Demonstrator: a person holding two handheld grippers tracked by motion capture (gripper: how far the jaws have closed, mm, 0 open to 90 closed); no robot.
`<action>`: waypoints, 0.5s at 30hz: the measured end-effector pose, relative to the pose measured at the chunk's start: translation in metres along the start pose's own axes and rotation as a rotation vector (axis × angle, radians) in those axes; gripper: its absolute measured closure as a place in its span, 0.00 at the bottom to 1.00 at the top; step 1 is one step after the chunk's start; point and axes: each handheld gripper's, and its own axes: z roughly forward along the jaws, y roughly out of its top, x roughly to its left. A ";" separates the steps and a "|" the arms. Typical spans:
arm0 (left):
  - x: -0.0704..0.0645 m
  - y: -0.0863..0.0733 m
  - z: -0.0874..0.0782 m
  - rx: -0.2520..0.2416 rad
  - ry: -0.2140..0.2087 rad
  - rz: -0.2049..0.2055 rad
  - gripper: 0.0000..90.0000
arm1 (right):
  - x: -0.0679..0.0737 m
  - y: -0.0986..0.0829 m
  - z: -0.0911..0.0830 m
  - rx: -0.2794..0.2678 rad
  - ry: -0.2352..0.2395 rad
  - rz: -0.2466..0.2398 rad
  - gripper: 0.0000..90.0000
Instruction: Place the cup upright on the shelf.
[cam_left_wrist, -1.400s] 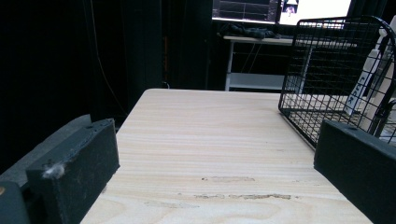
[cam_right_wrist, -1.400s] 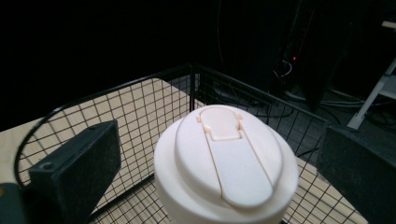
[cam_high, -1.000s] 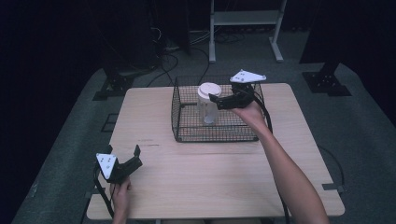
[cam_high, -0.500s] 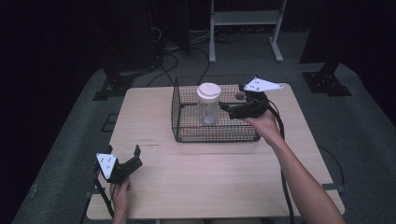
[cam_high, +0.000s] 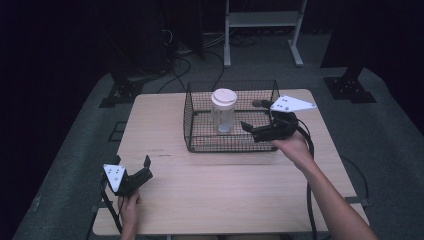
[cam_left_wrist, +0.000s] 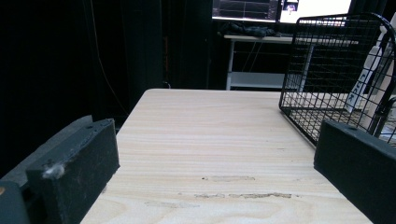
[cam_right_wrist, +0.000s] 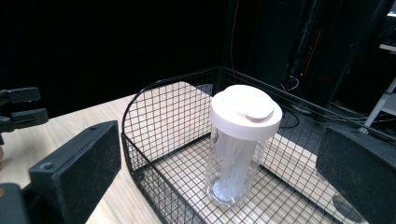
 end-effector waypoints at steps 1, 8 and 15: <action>0.000 0.000 0.000 0.000 0.000 0.001 0.00 | 0.001 -0.001 -0.003 0.001 0.002 0.000 0.00; 0.000 0.000 0.000 0.001 0.000 0.000 0.00 | 0.005 -0.018 -0.026 0.004 0.003 0.008 0.00; 0.000 0.000 0.000 0.001 0.000 0.001 0.00 | 0.004 -0.035 -0.040 0.019 -0.015 0.018 0.00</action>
